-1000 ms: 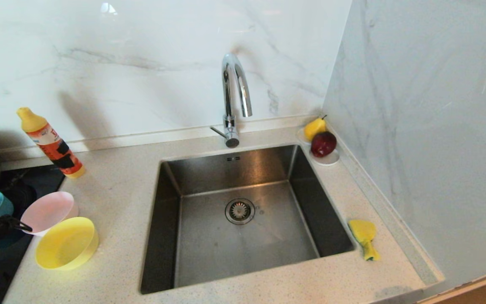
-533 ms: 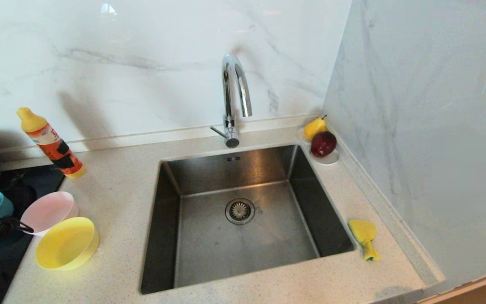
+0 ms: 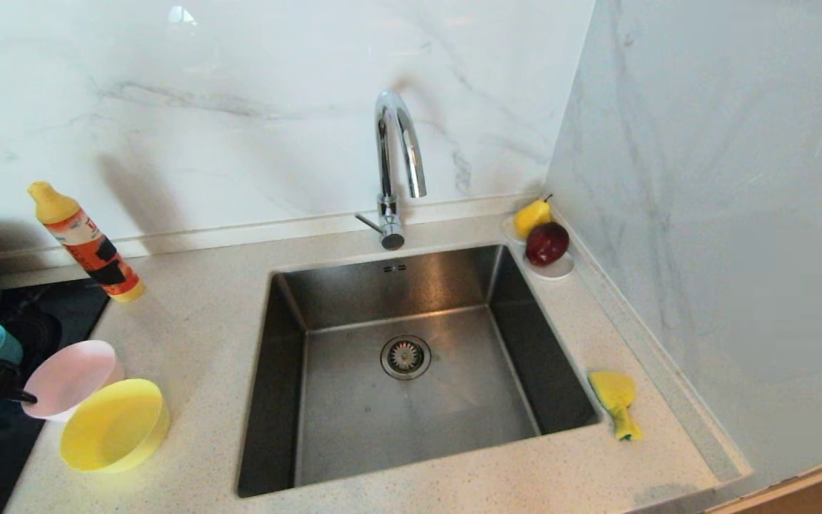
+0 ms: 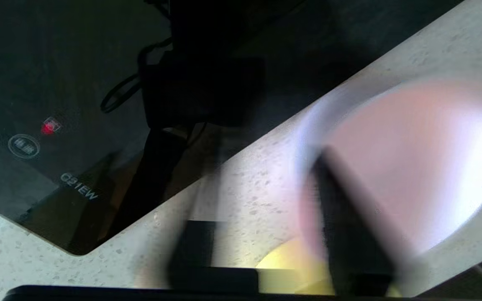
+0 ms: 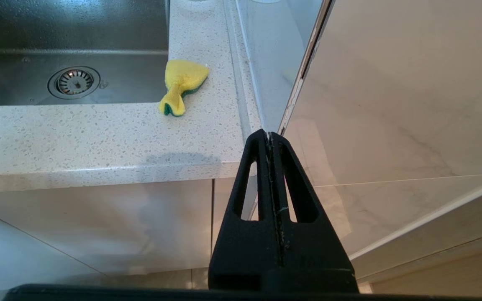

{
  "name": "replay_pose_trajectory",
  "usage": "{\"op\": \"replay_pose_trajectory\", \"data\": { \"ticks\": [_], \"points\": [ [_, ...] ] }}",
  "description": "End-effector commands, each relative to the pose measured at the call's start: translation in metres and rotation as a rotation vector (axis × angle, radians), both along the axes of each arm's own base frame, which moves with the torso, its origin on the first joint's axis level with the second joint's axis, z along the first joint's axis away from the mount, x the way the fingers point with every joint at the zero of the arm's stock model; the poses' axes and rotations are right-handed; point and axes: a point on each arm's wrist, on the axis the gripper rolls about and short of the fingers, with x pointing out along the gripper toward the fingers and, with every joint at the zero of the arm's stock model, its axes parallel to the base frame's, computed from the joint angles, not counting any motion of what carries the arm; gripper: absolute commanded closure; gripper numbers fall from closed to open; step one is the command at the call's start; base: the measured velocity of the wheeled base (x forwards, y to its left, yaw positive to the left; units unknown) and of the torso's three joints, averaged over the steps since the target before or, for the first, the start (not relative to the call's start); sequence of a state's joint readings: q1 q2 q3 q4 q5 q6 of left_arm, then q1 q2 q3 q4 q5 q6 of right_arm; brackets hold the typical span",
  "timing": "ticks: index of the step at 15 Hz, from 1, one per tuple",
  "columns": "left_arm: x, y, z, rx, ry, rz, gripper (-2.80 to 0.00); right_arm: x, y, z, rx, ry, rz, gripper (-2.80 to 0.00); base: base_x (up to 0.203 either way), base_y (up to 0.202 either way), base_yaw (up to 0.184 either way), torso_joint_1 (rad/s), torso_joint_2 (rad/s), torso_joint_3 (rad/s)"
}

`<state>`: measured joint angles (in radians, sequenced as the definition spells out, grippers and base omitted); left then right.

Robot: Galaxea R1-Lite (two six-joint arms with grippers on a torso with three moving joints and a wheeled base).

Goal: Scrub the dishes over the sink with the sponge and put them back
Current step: Place the bowl on the bowl

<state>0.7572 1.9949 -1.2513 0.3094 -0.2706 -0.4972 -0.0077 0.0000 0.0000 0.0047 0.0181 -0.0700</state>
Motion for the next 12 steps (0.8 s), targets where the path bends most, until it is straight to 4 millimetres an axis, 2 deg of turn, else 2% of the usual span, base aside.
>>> {"op": "replay_pose_trajectory", "data": {
  "ticks": [1,6,12],
  "points": [
    [0.002,0.002,0.001,0.001,-0.005,0.007,0.00,0.000,0.000,0.000,-0.001,0.001,0.000,0.00,0.000,0.000,0.000,0.000,0.00,0.000],
    [0.009,0.011,0.007,0.046,-0.009,0.046,0.00,0.000,0.000,0.000,-0.001,0.001,0.000,0.00,0.000,0.000,0.000,0.000,0.00,0.000],
    [-0.002,-0.001,0.039,0.070,-0.053,0.050,0.00,0.000,0.000,0.000,-0.001,0.001,0.000,0.00,0.000,0.000,0.000,0.000,0.00,0.000]
  ]
}}
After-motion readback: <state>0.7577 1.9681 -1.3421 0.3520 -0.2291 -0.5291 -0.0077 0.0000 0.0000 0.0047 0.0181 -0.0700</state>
